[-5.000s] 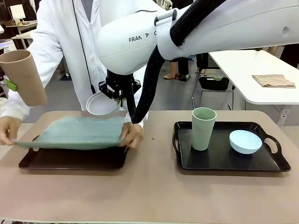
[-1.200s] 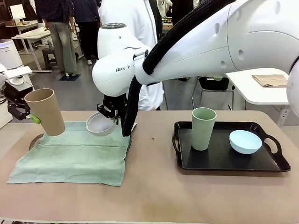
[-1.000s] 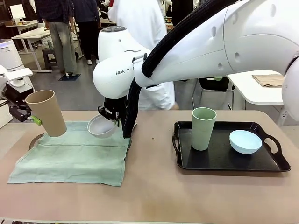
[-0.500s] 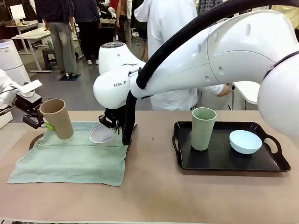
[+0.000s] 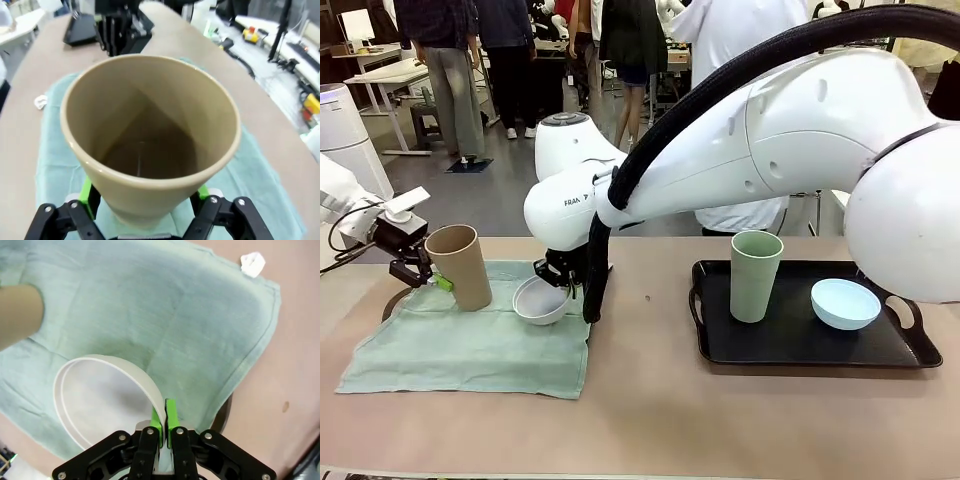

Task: Set up a tray with a mat and arrange the tableware.
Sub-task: Place the Picnic Bowl and Reusable plastic cup back onto the Handle tray in front of the human's position.

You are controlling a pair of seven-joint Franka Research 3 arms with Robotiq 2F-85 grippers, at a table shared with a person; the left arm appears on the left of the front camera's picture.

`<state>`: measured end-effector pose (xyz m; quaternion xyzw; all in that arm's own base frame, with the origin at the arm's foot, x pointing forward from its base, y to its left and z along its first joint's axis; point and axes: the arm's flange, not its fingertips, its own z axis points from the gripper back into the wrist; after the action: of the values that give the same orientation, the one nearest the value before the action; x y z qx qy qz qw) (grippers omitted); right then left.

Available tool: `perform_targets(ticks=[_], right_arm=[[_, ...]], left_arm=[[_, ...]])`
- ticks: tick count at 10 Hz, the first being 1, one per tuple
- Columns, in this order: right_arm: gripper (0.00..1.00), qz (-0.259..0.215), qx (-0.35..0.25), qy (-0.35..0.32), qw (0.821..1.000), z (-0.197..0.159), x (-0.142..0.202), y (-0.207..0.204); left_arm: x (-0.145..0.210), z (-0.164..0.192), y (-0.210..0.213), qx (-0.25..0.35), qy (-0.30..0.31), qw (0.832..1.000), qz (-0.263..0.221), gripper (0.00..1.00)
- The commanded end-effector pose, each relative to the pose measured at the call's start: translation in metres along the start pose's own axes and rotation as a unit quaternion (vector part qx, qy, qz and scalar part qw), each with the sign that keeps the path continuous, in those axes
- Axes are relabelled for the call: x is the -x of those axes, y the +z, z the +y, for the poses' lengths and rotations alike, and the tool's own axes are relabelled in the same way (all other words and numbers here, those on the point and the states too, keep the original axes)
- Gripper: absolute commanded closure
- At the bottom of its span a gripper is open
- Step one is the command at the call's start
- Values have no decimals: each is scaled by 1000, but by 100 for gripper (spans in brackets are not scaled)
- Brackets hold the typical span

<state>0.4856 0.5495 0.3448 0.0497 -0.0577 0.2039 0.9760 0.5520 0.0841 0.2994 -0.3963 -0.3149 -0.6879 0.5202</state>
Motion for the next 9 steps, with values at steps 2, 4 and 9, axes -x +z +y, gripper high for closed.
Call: perform_targets(ticks=[2,4,9], right_arm=[[95,-1,-23,5,1000,-7,-7,-7],[59,0,-32,8,999,-9,-9,-8],[50,-12,-18,10,1000,-4,-3,11]], left_arm=[[-4,4,3,11,46,999,-26,14],[-3,4,4,15,60,998,-28,14],[-3,2,8,26,72,997,-24,0]])
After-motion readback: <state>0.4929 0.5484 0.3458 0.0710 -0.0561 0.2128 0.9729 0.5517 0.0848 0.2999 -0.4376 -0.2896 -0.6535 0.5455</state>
